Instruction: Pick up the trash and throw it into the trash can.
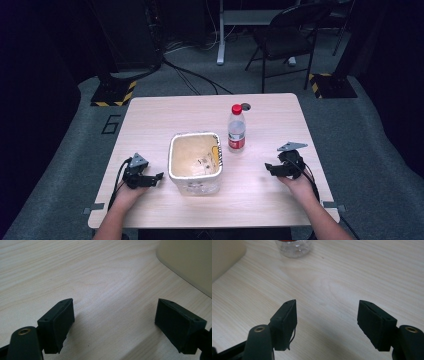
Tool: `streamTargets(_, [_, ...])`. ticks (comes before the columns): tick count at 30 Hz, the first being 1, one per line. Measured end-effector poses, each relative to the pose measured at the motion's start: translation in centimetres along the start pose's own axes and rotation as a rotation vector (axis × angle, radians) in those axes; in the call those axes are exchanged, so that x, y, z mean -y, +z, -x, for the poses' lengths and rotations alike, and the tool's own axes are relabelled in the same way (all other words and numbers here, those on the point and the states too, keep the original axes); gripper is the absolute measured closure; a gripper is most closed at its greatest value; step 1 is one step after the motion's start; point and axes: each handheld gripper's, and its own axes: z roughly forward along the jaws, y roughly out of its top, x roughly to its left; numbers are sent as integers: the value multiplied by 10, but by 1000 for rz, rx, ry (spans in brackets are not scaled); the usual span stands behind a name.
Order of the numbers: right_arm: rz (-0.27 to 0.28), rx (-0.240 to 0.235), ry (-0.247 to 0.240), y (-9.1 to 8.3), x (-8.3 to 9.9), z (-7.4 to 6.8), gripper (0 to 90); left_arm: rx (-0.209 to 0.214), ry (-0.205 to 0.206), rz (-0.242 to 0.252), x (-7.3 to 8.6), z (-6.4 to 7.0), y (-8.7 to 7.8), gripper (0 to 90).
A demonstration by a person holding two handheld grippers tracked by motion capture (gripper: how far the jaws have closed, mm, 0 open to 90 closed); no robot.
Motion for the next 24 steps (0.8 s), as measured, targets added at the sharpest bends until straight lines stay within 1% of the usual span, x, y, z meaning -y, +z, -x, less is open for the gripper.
streamTargets(1, [4,1,9,-1,-3,-2,328,0,0,0,0,0,0,159])
streamTargets(2, [2,-6,-2,-3,-6,-2,330,0,0,0,0,0,0,159])
streamTargets(3, [5,-12,-1,-4,-10,-2,340,0,0,0,0,0,0,159])
streamTargets(5, [8,-15,4,-5,-12,-3,341,0,0,0,0,0,0,159])
streamTargets(7, [24,-26,-6,-7,-17,-4,342,0,0,0,0,0,0,159])
streamTargets(8, [23,-26,0,-8,-19,-6,341,0,0,0,0,0,0,159])
streamTargets(9, [26,-28,-13,-8,-20,-6,339,0,-1,0,0,0,0,159])
streamTargets(11, [31,-26,-16,-8,-21,-7,334,0,0,0,0,0,0,159])
streamTargets(12, [29,-24,-8,-8,-23,-8,327,0,0,0,0,0,0,159])
streamTargets(13, [35,-23,-24,-8,-25,-8,313,0,0,0,0,0,0,159])
streamTargets(15, [37,-21,-23,-8,-27,-9,305,0,0,0,0,0,0,159])
streamTargets(16, [43,-24,-35,-7,-31,-9,287,0,0,0,0,0,0,159])
streamTargets(18, [49,-28,-22,-7,-35,-10,270,0,0,0,0,0,0,159])
streamTargets(24, [72,-46,-19,-2,-44,-13,236,0,0,0,0,0,0,159])
